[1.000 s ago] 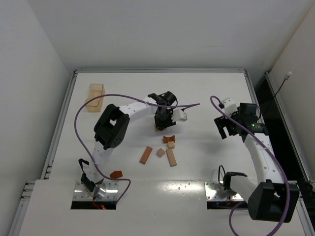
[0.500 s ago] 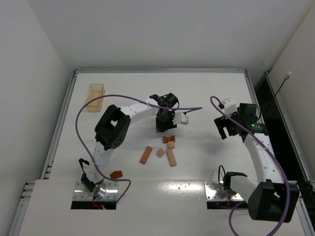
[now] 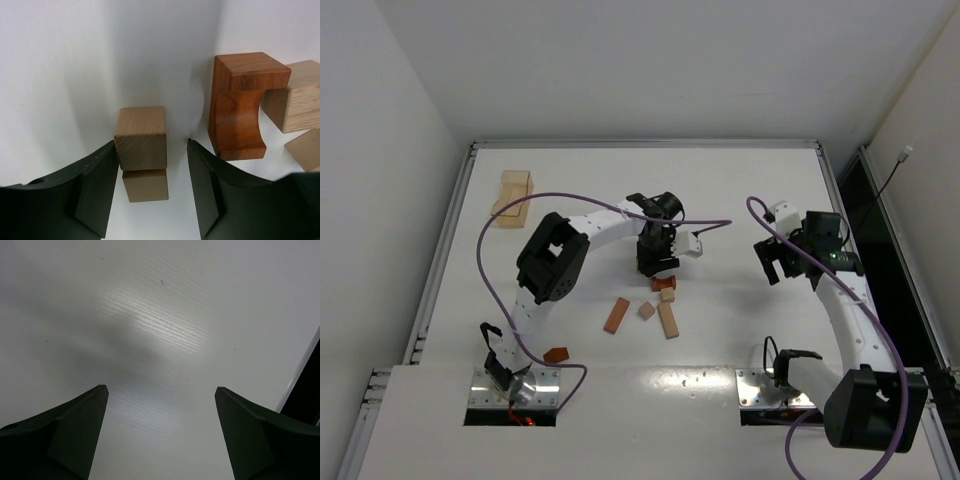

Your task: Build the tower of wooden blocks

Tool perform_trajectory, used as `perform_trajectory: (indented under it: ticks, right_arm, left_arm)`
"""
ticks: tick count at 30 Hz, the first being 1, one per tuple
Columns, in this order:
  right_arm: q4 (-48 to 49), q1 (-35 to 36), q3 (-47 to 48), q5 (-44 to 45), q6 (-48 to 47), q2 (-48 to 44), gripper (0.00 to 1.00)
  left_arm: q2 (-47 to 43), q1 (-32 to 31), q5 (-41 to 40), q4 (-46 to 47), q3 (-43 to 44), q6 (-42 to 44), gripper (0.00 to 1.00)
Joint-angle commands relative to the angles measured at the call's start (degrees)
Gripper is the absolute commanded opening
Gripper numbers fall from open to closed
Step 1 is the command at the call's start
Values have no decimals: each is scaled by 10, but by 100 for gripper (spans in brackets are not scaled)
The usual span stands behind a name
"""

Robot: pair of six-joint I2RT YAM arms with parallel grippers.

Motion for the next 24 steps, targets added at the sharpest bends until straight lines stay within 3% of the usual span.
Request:
perform_trajectory:
  ticks: [1,9,18,24]
  right_arm:
    - [23,-3,0,3,0,-10,86]
    - [23,-3,0,-2,0,-5,86]
    - [23,-3,0,-2,0,-5,86]
    - [23,-3,0,-2,6,-5,86]
  left_arm:
    - [-2,-5,19,-12,-10,4,52]
    - [-15,11,19,-5,-29,-1,52]
    - [-15,28,19,-5,-29,-1,40]
    - [-15,40,19,-17,-34,4,40]
